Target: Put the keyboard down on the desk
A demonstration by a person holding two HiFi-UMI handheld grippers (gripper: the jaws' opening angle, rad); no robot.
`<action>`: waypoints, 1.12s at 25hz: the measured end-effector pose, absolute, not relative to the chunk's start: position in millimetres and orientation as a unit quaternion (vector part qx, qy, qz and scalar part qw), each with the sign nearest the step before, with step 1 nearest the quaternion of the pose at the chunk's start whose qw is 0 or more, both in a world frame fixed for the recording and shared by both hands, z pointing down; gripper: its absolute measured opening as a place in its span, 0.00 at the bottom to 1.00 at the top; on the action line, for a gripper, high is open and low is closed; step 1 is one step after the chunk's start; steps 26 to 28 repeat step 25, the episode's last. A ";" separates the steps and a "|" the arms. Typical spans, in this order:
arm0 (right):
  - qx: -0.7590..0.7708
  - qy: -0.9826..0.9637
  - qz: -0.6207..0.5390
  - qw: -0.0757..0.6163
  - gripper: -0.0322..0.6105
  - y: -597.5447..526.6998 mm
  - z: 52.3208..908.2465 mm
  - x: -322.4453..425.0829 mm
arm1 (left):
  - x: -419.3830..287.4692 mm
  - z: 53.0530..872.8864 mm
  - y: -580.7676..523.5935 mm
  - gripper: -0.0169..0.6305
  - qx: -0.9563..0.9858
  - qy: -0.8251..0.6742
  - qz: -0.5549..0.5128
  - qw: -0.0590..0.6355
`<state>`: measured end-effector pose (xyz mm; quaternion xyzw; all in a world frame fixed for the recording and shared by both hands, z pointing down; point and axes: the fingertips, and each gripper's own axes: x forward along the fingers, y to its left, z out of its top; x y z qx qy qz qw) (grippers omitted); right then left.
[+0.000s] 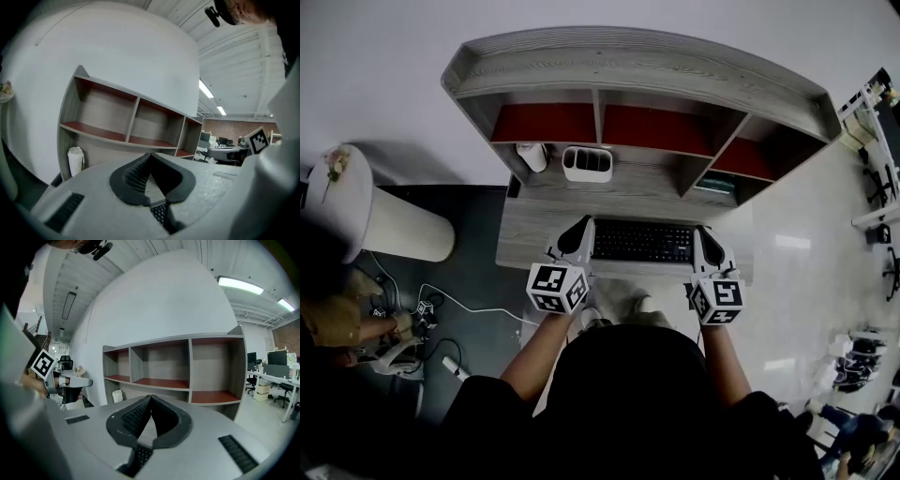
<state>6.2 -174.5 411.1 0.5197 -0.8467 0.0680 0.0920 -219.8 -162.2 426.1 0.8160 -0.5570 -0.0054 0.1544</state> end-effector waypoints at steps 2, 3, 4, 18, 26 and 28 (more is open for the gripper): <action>0.530 -0.840 0.064 0.094 0.07 -173.8 411.7 8.4 | -216.9 426.9 -163.2 0.05 0.822 -0.548 -0.001 0.153; 0.534 -0.838 0.063 0.094 0.07 -173.3 412.0 9.6 | -215.6 427.4 -163.3 0.05 0.825 -0.544 0.001 0.153; 0.538 -0.835 0.062 0.096 0.07 -172.4 412.2 10.6 | -214.4 427.7 -163.2 0.05 0.827 -0.541 0.003 0.152; 0.563 -0.817 0.061 0.105 0.07 -155.1 422.4 -0.2 | -221.3 437.5 -162.0 0.05 0.849 -0.508 0.032 0.140; 0.561 -0.819 0.057 0.108 0.07 -155.7 423.0 -12.2 | -228.2 441.1 -163.8 0.05 0.852 -0.503 0.034 0.139; 0.561 -0.819 0.057 0.108 0.07 -155.7 423.0 -12.2 | -228.2 441.1 -163.8 0.05 0.852 -0.503 0.034 0.139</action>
